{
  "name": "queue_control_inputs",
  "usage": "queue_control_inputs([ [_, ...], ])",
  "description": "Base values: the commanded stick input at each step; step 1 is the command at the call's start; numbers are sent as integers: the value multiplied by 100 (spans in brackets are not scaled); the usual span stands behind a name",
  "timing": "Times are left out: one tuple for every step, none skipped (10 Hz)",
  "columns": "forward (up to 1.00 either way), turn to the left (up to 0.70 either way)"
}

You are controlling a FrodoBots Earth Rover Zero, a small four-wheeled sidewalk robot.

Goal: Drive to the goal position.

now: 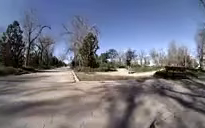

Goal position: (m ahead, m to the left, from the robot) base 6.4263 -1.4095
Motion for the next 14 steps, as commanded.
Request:
queue_control_inputs([
  [100,-4],
  [100,-19],
  [100,-33],
  [100,-39],
  [100,-39],
  [100,-39],
  [100,-39],
  [100,-39],
  [100,-39],
  [100,-39],
  [100,-35],
  [100,-18],
  [100,0],
  [100,0],
])
